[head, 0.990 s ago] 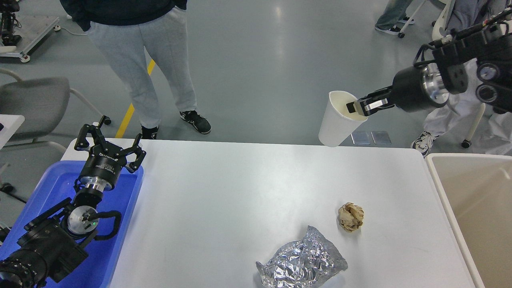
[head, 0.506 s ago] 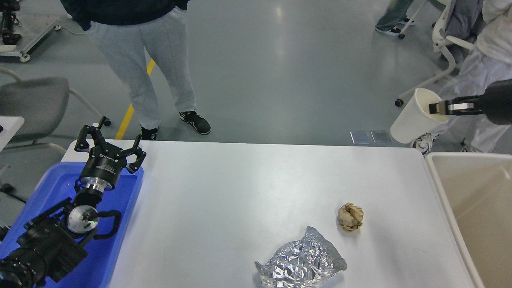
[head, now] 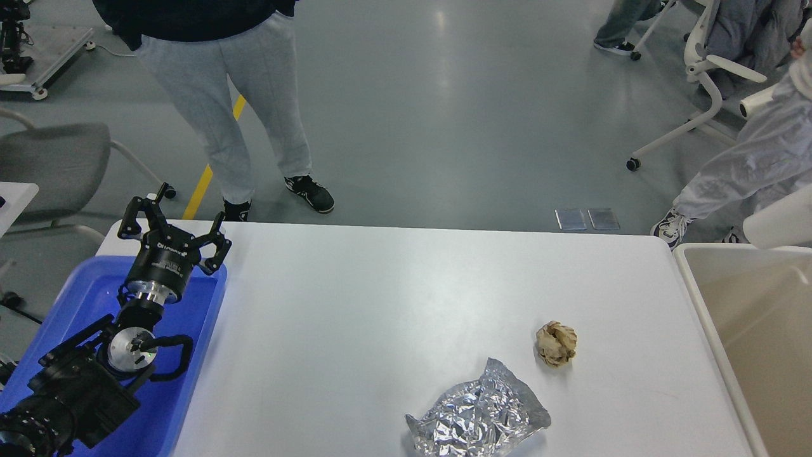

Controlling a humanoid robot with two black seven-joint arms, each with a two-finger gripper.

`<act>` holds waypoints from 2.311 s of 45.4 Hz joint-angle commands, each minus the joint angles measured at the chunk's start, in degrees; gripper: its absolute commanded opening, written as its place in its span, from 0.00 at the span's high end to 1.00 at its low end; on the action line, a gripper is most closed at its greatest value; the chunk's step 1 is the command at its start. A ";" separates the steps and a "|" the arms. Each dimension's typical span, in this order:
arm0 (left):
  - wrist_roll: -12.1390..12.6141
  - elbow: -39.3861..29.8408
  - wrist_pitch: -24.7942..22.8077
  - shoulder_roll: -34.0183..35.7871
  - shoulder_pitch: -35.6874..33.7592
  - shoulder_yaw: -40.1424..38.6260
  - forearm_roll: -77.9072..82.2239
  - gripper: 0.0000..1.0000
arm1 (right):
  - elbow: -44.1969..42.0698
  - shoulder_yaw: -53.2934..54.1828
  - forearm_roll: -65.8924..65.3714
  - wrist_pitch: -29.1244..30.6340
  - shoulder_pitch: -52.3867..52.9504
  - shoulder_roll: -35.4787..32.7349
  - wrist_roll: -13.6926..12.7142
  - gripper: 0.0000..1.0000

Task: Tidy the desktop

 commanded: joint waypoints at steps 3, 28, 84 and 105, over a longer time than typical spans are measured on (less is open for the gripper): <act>0.00 0.00 0.01 0.00 0.00 0.00 0.00 0.00 | -11.65 0.09 16.76 -5.67 -12.76 3.42 0.30 1.00; 0.00 0.00 0.01 0.00 0.00 0.00 0.00 0.00 | -40.48 7.82 37.78 -7.17 -34.82 24.43 -0.05 1.00; 0.00 0.09 0.28 0.00 0.09 0.00 0.00 0.00 | -57.28 18.72 40.77 -12.00 -41.16 38.32 -2.96 0.02; -0.08 0.00 0.28 0.00 0.09 0.00 0.00 0.00 | -54.12 30.65 41.74 -11.21 -38.88 35.95 -2.60 0.02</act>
